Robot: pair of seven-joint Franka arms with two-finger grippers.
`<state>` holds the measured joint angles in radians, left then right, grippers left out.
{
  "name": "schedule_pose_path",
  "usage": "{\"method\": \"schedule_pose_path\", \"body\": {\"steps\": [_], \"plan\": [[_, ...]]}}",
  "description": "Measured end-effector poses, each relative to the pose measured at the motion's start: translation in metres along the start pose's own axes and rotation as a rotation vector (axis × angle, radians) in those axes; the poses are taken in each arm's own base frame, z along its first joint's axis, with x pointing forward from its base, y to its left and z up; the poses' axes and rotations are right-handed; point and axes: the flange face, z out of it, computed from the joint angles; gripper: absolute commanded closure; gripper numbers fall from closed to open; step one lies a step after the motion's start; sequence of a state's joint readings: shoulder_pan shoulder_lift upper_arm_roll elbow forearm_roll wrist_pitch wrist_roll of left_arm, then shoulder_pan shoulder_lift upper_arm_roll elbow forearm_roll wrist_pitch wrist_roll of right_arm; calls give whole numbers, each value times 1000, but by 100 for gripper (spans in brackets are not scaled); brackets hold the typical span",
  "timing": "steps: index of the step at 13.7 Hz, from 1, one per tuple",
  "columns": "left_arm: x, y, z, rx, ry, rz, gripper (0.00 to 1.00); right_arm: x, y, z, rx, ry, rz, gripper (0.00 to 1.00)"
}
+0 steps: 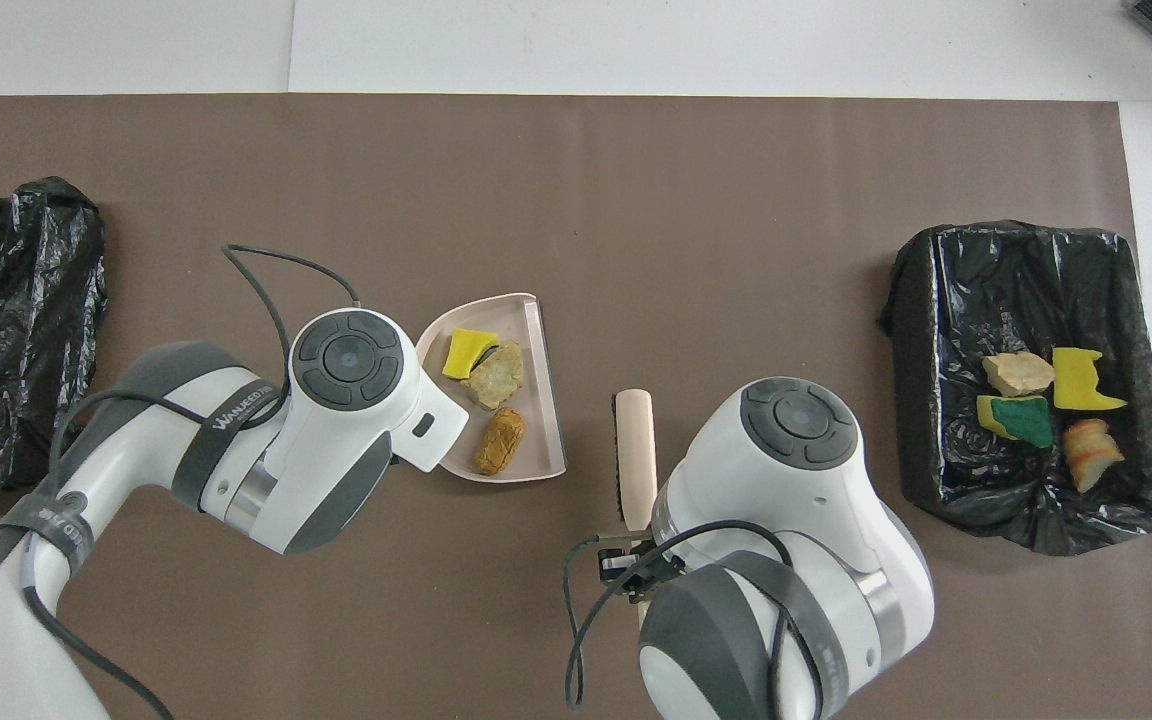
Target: Sweep and dump trash in bin
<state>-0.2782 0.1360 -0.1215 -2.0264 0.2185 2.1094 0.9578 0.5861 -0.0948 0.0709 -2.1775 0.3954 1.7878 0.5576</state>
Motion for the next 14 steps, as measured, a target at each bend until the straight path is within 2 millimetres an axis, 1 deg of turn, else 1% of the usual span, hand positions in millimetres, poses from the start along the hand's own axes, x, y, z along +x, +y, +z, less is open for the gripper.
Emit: {"method": "schedule_pose_path", "body": {"steps": [2, 3, 5, 8, 9, 11, 13, 14], "plan": [[-39, -24, -15, 14, 32, 17, 100, -22, -11, 26, -19, -18, -12, 100], [-62, -34, -24, 16, 52, 28, 100, -26, -13, 40, -26, -11, -8, 100], [-123, -56, -45, 7, 65, 55, 100, -28, -10, 67, -32, 5, -2, 100], [-228, -81, -78, 1, 81, 44, 100, -33, -9, 96, -44, 20, 35, 100], [-263, -86, -84, 8, 81, 25, 100, -35, -11, 102, -49, 24, 45, 100], [-330, -90, -91, 14, 84, -24, 100, -35, -13, 107, -48, 32, 48, 100], [-397, -94, -92, 25, 91, -68, 100, -35, -16, 112, -47, 40, 41, 100], [-423, -95, -90, 32, 90, -74, 100, -36, -18, 114, -47, 46, 32, 100]]}}
